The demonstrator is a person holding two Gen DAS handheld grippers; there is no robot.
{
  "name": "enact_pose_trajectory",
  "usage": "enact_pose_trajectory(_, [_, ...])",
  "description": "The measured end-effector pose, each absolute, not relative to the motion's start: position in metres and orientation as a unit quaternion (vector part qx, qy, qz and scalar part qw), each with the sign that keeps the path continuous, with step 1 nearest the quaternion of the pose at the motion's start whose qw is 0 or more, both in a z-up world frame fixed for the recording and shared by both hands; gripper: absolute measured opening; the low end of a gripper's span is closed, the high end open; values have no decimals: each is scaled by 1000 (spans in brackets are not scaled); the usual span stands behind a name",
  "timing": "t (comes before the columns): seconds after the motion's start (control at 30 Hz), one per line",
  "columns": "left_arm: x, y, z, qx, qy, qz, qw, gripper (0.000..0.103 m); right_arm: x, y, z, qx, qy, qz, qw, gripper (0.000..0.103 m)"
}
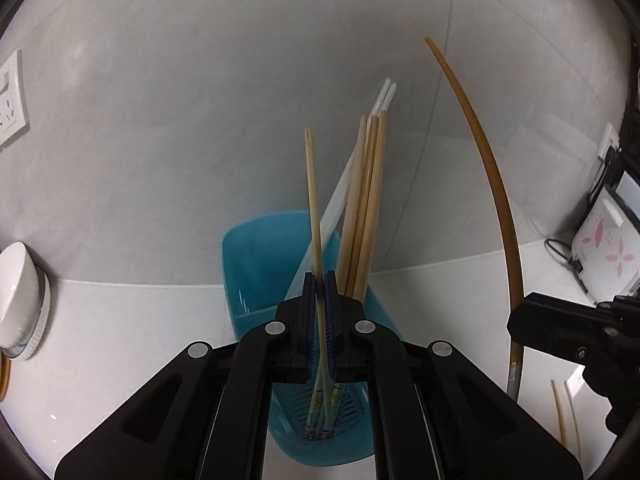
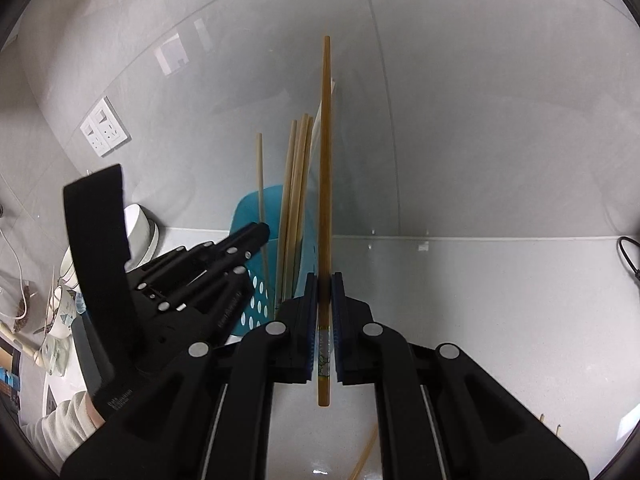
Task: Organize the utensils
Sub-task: 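Open the left tool to drop its chopstick into the holder while the right tool holds its chopstick above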
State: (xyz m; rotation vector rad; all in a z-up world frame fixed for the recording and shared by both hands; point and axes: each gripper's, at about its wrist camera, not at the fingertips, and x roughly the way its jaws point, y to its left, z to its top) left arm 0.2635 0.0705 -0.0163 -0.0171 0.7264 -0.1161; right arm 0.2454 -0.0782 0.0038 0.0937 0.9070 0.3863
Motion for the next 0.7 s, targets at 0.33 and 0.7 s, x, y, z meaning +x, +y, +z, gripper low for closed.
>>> enact_pose_trajectory(0.33, [250,80,4,-9,382,-18,924,49,247,-72,2,40,434,193,879,6])
enact_pose_trajectory(0.7, [219,113,19,-31,402,32,914,97,249,-59,13,61,389,215,894,6])
